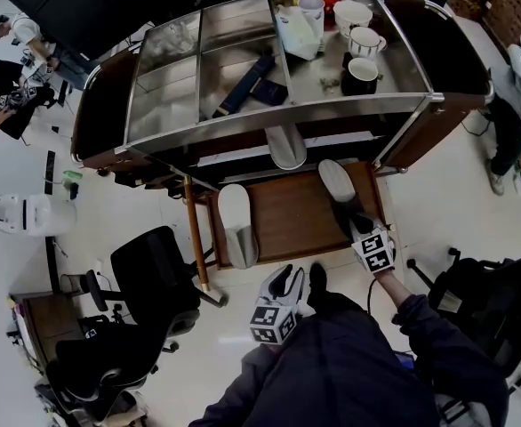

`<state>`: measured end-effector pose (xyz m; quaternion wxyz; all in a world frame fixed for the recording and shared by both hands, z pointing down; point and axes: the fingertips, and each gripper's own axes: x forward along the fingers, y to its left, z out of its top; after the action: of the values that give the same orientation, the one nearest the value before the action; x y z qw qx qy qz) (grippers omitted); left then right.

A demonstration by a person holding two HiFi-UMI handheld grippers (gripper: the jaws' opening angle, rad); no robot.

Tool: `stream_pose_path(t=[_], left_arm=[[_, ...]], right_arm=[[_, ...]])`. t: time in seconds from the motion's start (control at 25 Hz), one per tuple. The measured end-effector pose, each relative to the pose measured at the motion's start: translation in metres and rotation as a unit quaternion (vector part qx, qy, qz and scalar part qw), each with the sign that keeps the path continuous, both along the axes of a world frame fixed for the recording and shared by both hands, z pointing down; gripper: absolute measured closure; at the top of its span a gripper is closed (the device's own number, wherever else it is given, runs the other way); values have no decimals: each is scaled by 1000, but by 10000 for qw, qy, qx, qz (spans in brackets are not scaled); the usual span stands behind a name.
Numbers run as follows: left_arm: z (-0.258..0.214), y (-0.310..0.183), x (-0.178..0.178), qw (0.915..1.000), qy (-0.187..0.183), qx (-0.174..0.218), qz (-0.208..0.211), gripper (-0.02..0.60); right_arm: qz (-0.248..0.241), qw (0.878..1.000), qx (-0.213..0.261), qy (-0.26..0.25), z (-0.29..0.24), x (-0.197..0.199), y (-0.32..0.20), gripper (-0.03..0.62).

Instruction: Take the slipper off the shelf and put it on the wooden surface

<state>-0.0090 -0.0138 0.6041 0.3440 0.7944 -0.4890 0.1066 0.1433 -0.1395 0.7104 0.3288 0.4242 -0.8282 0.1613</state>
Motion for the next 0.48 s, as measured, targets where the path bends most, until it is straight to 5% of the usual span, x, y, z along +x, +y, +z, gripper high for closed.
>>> stream_pose_path(t=[0.28, 0.48], left_arm=[[-1, -10, -1, 10000, 2, 0, 1, 454], [-7, -7, -19, 9994, -92, -14, -342, 454]], right_arm=[[245, 9940, 1067, 25, -76, 17, -117, 583], [416, 9943, 844, 494, -48, -1, -226, 583]])
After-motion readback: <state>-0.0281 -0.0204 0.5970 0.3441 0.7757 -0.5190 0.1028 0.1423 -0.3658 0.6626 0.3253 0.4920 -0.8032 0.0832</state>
